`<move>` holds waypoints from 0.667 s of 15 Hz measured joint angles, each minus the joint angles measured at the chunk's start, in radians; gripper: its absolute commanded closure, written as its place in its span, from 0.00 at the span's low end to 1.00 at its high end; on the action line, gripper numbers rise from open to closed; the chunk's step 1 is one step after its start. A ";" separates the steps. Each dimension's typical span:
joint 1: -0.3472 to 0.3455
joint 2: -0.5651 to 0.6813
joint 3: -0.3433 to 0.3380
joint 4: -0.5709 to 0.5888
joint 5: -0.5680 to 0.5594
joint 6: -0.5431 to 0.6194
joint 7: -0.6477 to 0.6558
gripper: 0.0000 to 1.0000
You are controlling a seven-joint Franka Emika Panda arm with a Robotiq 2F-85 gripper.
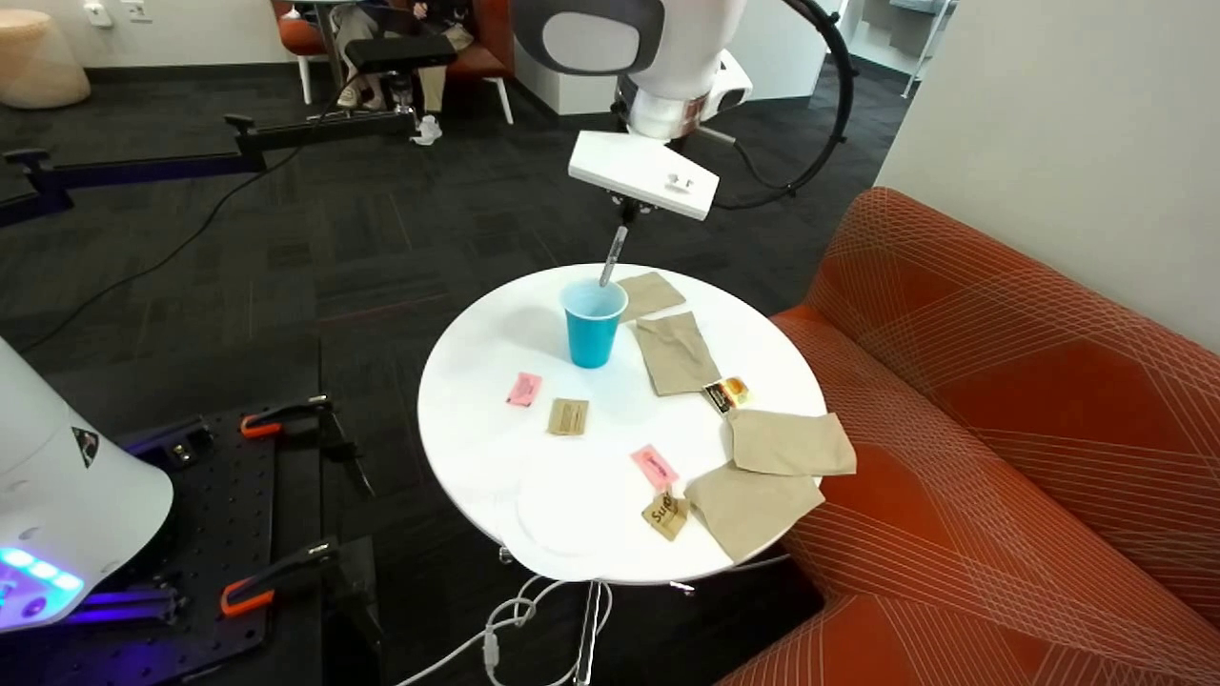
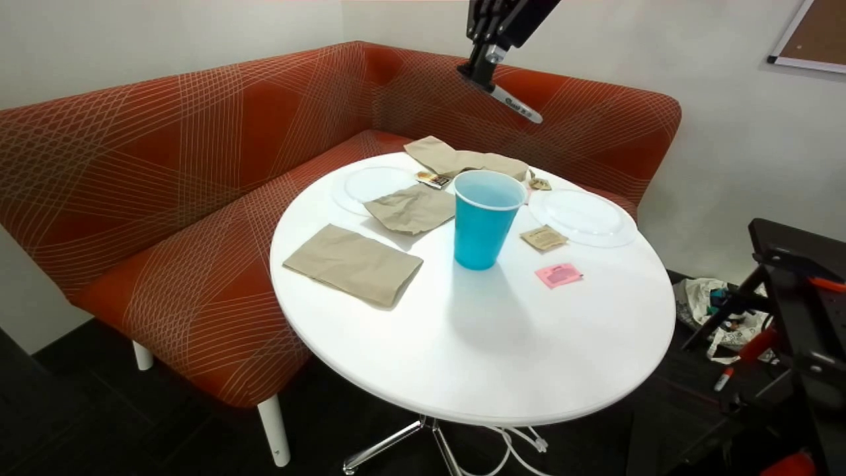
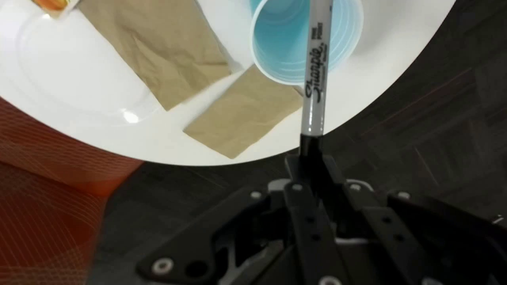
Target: Pick up the marker and put it in the cup
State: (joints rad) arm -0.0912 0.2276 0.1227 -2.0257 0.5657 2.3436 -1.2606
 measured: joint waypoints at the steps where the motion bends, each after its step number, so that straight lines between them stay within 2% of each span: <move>1: -0.005 0.000 0.002 0.000 0.042 -0.008 -0.080 0.96; 5: -0.020 0.000 0.002 0.000 0.196 -0.075 -0.385 0.96; 10: -0.029 -0.003 -0.012 0.000 0.331 -0.229 -0.704 0.96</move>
State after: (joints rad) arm -0.1204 0.2246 0.1110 -2.0258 0.8969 2.1145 -1.9648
